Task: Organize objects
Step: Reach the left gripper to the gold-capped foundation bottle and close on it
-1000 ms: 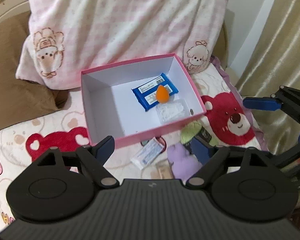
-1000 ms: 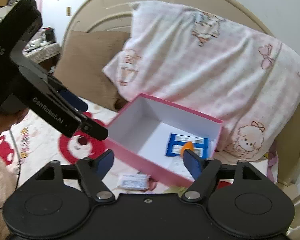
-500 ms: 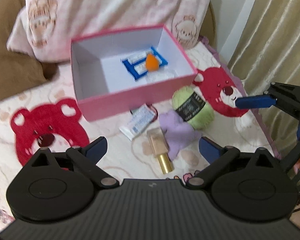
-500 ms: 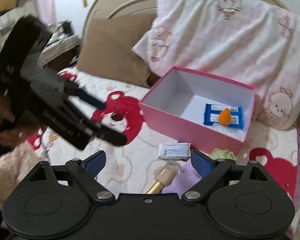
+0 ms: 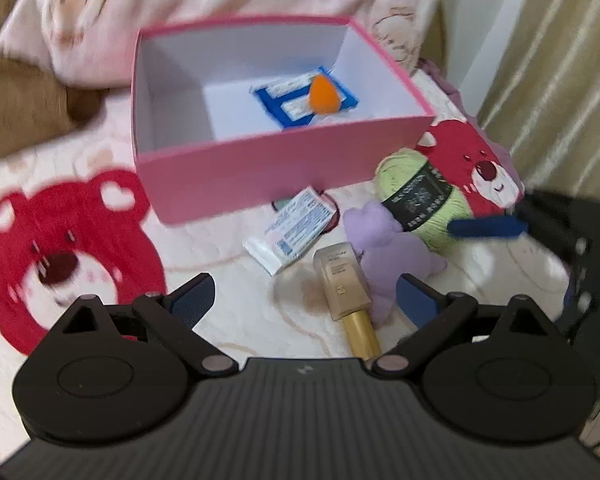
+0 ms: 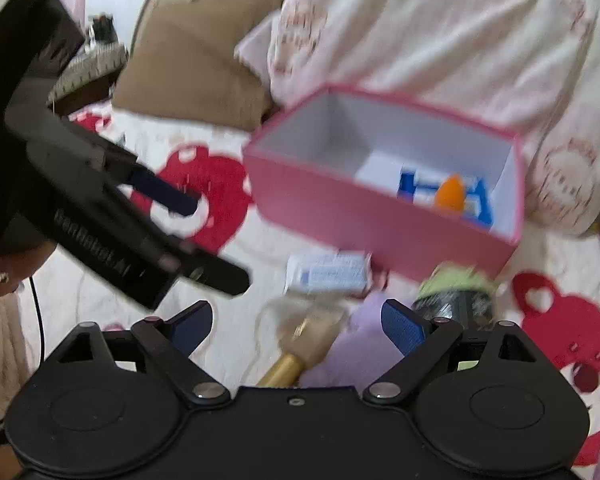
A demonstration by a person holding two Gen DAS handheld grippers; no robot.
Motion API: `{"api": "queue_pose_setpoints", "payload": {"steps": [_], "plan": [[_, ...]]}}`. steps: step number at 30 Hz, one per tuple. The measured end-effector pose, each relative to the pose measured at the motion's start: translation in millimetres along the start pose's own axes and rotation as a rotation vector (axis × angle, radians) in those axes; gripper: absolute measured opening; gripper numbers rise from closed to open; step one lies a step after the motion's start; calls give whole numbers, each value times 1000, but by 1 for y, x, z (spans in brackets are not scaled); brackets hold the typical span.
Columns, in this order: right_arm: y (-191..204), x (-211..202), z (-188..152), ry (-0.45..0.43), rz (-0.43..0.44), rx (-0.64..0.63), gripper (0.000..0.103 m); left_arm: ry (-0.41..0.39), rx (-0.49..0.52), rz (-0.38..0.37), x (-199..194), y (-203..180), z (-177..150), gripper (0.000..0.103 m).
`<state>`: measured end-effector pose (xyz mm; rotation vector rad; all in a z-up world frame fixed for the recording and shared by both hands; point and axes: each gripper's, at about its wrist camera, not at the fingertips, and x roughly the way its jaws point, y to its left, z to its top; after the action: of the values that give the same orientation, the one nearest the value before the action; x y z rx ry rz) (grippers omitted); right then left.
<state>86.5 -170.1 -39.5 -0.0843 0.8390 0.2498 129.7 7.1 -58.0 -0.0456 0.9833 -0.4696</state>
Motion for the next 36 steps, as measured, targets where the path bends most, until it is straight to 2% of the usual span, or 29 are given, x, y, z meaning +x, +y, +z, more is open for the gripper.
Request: {"api": "queue_pose_setpoints", "payload": {"steps": [2,4,7,9,12,14,16,18,21,22,26,29,31,34,36], "plan": [[1,13,-2,34,2,13,92,17,-66,-84,14,12,-6,97],[1,23,-3,54,-4,33,89,12,-116,-124,24,19,-16,97],[0,37,-6,77,-12,71,78,10,-133,-131,38,22,-30,96],[-3,45,-8,93,-9,106,75,-6,-148,-141,46,24,-34,94],[-4,57,-12,117,5,141,68,-26,-180,-154,55,25,-38,84],[-3,65,-14,132,13,150,62,-8,-200,-182,64,25,-38,68],[-2,70,-16,137,7,131,61,17,-227,-206,74,25,-40,59],[-1,72,-19,135,-2,94,56,-3,-244,-231,78,25,-44,53],[-6,78,-22,151,-17,120,53,11,-336,-304,89,32,-47,43],[-7,80,-22,156,-23,117,53,22,-372,-325,93,35,-47,36],[-1,93,-23,189,-72,79,53,-3,-364,-311,98,31,-49,35],[3,96,-26,180,-96,93,53,-22,-351,-300,95,27,-53,34],[11,95,-26,173,-116,51,51,-22,-354,-297,91,27,-54,34],[23,89,-27,148,-113,-81,48,-13,-374,-299,83,34,-56,35],[24,82,-27,125,-79,-92,48,-11,-373,-294,74,37,-58,34]]}}
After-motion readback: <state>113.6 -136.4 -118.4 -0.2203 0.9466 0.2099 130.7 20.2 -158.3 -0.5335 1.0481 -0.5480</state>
